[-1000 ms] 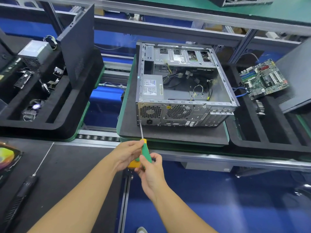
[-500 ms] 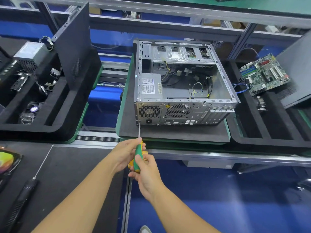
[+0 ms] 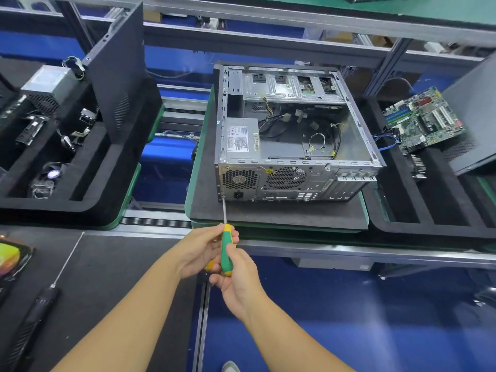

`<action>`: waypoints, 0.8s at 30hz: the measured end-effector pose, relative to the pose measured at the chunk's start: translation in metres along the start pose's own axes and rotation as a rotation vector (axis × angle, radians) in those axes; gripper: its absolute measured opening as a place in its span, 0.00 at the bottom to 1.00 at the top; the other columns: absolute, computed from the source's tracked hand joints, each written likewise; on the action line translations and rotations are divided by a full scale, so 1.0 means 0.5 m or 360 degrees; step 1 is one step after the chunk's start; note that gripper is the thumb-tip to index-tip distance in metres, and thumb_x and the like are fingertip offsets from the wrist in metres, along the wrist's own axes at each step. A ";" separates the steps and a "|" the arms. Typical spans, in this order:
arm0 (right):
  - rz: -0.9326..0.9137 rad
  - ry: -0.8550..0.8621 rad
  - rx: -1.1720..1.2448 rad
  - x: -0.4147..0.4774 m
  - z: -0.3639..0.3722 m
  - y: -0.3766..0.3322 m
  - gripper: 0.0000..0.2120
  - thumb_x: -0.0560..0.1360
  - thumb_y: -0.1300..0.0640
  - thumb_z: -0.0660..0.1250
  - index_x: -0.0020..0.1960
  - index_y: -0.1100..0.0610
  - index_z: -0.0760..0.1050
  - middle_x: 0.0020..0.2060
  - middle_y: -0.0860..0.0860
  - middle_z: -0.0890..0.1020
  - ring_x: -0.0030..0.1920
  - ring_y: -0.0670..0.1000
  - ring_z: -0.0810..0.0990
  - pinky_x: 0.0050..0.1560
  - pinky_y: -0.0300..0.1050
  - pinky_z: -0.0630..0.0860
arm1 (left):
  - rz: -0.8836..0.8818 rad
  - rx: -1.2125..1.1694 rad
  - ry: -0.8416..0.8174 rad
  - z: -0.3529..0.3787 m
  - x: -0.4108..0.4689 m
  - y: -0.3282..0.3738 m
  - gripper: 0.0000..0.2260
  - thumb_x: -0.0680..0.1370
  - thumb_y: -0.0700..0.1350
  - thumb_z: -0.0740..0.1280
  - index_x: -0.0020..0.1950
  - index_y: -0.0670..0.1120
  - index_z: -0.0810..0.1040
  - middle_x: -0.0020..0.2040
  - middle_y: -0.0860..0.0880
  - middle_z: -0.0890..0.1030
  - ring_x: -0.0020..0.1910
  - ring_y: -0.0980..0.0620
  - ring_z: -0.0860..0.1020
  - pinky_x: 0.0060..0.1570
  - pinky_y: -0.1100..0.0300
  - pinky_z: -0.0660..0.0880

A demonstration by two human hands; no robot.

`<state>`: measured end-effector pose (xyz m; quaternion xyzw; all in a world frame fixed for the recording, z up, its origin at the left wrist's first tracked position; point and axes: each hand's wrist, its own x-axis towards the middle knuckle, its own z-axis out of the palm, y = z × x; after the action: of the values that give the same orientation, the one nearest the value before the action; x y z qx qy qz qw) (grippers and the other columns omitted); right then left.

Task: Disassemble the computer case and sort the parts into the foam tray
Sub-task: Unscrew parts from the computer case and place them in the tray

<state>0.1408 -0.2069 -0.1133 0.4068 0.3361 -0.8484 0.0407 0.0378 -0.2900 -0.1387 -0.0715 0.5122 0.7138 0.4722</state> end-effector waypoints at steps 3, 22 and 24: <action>-0.0088 0.0082 -0.0156 0.001 0.003 0.012 0.11 0.82 0.57 0.65 0.60 0.61 0.70 0.38 0.55 0.75 0.35 0.50 0.74 0.30 0.43 0.75 | 0.0065 0.0292 0.0165 0.011 0.004 -0.003 0.20 0.75 0.55 0.72 0.54 0.38 0.81 0.45 0.40 0.84 0.42 0.47 0.83 0.36 0.58 0.79; -0.0028 0.0080 0.0022 0.006 -0.002 0.008 0.15 0.79 0.59 0.70 0.61 0.60 0.70 0.46 0.58 0.79 0.34 0.49 0.78 0.32 0.44 0.78 | 0.0091 0.0413 0.0246 0.002 0.017 -0.001 0.22 0.68 0.52 0.77 0.53 0.37 0.82 0.42 0.42 0.84 0.38 0.49 0.82 0.37 0.59 0.79; 0.0061 0.0062 0.0076 0.003 -0.003 0.005 0.17 0.80 0.50 0.69 0.61 0.61 0.73 0.44 0.58 0.78 0.33 0.51 0.77 0.30 0.45 0.77 | 0.0092 0.0284 0.0197 -0.001 0.017 0.002 0.19 0.71 0.47 0.75 0.55 0.35 0.81 0.46 0.40 0.84 0.43 0.48 0.84 0.42 0.59 0.81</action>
<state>0.1415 -0.2073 -0.1164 0.4306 0.3087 -0.8471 0.0408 0.0323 -0.2856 -0.1433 -0.0583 0.6037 0.6731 0.4233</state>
